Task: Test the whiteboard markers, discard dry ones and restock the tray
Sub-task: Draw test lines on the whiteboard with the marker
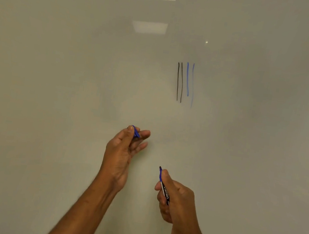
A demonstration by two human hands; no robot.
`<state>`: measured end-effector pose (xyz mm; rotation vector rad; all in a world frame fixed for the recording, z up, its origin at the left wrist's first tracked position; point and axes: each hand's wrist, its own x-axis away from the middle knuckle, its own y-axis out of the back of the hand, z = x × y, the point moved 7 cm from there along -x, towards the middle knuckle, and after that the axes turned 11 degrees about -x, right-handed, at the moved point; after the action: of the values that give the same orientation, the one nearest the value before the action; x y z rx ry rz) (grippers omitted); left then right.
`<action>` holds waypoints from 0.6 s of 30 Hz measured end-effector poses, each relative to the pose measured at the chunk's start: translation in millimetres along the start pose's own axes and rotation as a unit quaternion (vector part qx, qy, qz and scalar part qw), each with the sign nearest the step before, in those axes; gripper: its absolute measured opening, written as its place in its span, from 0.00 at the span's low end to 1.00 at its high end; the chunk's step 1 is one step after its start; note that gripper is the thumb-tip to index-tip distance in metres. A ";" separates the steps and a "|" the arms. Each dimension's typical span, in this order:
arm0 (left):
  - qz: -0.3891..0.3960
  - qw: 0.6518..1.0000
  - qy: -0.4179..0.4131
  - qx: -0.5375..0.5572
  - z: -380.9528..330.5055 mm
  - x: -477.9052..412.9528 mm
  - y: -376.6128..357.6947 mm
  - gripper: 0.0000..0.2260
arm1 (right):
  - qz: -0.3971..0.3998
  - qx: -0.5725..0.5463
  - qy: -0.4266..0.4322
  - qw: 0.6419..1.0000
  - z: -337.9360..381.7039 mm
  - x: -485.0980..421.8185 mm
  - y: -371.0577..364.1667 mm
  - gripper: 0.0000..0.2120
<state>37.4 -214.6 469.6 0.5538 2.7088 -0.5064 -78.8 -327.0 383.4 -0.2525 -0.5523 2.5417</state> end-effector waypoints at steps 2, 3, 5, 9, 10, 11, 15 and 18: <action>-0.025 0.994 -0.046 -0.093 -9.3 -4.0 4.0 0.12 | 0.004 0.003 0.018 1.000 8.4 -5.9 0.7 0.21; -0.033 0.987 -0.078 -0.136 -13.0 -3.6 2.9 0.11 | 0.013 0.000 0.031 0.999 15.9 -9.2 -1.9 0.18; -0.043 0.967 -0.144 -0.207 -19.4 -3.4 -0.9 0.09 | 0.045 0.000 0.079 0.996 35.8 -13.1 -11.6 0.12; -0.053 0.922 -0.248 -0.294 -28.0 -14.0 -8.2 0.13 | 0.060 -0.015 0.189 0.980 75.8 -16.2 -23.6 0.12; -0.050 0.908 -0.268 -0.317 -29.4 -18.2 -11.0 0.17 | 0.074 -0.055 0.192 0.977 83.7 -18.7 -26.4 0.12; -0.048 0.892 -0.289 -0.344 -31.4 -23.1 -13.0 0.20 | 0.097 -0.106 0.182 0.973 89.2 -22.5 -29.7 0.13; -0.054 0.820 -0.389 -0.415 -42.9 -48.3 -21.4 0.17 | 0.155 -0.260 0.143 0.942 110.3 -42.8 -37.9 0.15; -0.060 0.788 -0.436 -0.430 -47.3 -65.0 -28.2 0.14 | 0.134 -0.191 0.203 0.951 126.3 -55.6 -39.2 0.15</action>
<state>70.3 -240.1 543.9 -0.1197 1.7627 0.4013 -49.6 -367.9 517.8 -1.0271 -0.8864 2.5054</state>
